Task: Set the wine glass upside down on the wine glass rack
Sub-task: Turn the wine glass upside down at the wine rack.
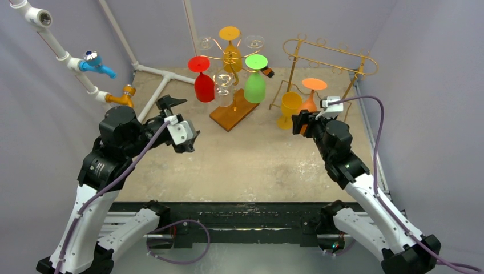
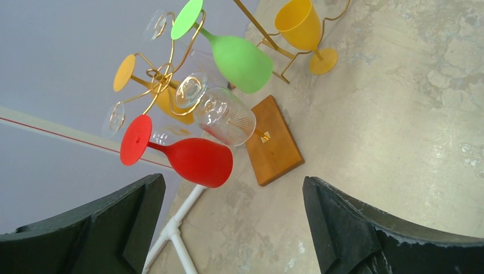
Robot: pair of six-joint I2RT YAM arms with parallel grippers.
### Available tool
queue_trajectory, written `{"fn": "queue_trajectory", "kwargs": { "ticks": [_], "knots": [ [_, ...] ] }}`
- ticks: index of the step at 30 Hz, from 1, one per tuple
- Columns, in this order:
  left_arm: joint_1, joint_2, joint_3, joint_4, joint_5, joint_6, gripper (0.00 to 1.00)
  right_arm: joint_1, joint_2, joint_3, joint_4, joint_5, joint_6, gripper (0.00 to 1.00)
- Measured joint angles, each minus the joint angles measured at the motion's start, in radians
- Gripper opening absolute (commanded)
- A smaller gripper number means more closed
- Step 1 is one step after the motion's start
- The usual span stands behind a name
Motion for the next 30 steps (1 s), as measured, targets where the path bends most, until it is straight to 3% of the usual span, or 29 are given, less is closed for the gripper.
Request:
{"fn": "queue_trajectory", "kwargs": {
  "ticks": [6, 12, 20, 30],
  "knots": [
    [0.000, -0.006, -0.024, 0.000, -0.006, -0.024, 1.00, -0.033, -0.011, -0.053, 0.125, 0.103, 0.000, 0.63],
    [0.000, 0.018, -0.034, 0.011, -0.021, -0.027, 1.00, -0.125, 0.013, -0.104, 0.218, 0.124, -0.004, 0.56],
    [0.000, 0.132, -0.033, 0.053, -0.050, -0.068, 1.00, -0.351, 0.116, -0.088, 0.286, -0.036, -0.004, 0.53],
    [0.000, 0.179, -0.024, 0.058, -0.077, -0.071, 1.00, -0.387, 0.262, 0.006, 0.295, -0.207, -0.019, 0.50]
  ]
}}
